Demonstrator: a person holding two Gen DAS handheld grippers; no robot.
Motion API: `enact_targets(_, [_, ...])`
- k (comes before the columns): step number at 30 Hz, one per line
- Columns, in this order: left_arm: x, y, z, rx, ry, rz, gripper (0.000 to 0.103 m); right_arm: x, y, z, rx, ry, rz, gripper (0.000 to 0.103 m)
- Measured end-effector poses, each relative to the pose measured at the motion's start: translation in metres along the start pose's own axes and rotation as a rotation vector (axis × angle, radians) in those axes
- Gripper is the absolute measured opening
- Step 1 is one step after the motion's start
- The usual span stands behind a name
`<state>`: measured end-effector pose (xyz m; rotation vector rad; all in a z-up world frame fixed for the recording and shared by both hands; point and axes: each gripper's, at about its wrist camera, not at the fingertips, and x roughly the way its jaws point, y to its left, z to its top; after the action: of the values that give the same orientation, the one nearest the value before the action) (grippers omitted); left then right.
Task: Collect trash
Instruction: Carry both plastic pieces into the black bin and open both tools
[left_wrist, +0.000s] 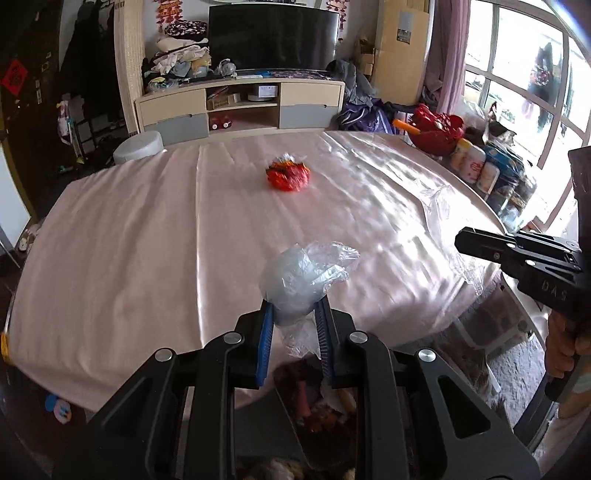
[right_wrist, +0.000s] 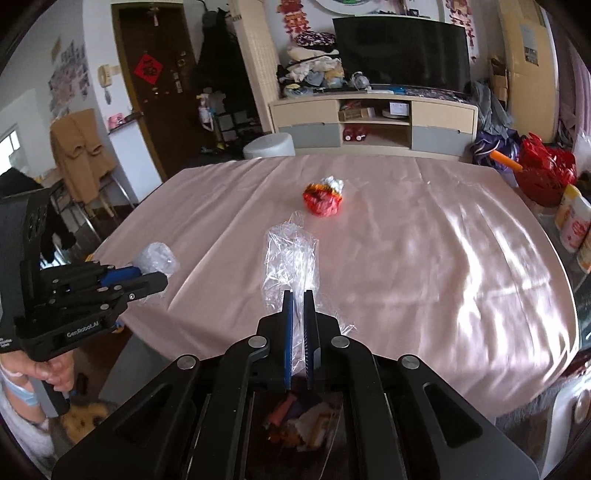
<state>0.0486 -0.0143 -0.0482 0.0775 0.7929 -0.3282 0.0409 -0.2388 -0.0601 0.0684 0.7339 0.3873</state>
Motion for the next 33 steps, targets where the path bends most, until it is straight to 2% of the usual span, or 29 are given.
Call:
enact_targets(4, [0.001, -0.012, -0.038, -0.037, 0.042, -0.03, 0.02, -0.002, 0.004, -0.038, -0.003, 0.034, -0.01, 0.007])
enact_targets(8, [0.011, -0.022, -0.074, -0.092, 0.102, -0.071, 0.02, 0.01, -0.001, -0.071, 0.051, 0.099, 0.024, 0.007])
enact_targets(11, [0.018, -0.027, -0.094, -0.12, 0.12, -0.068, 0.02, 0.02, -0.003, -0.09, 0.095, 0.134, 0.029, 0.007])
enact_targets(16, [0.051, -0.034, -0.126, -0.154, 0.214, -0.084, 0.02, 0.039, -0.005, -0.118, 0.154, 0.176, 0.007, 0.007])
enact_targets(20, [0.065, -0.031, -0.134, -0.147, 0.253, -0.078, 0.02, 0.057, -0.011, -0.136, 0.218, 0.22, 0.008, 0.007])
enact_targets(25, [0.083, -0.025, -0.14, -0.173, 0.326, -0.106, 0.02, 0.073, -0.009, -0.146, 0.248, 0.259, 0.006, 0.007])
enact_targets(33, [0.088, -0.027, -0.144, -0.175, 0.35, -0.123, 0.021, 0.086, -0.007, -0.145, 0.253, 0.292, 0.003, 0.007])
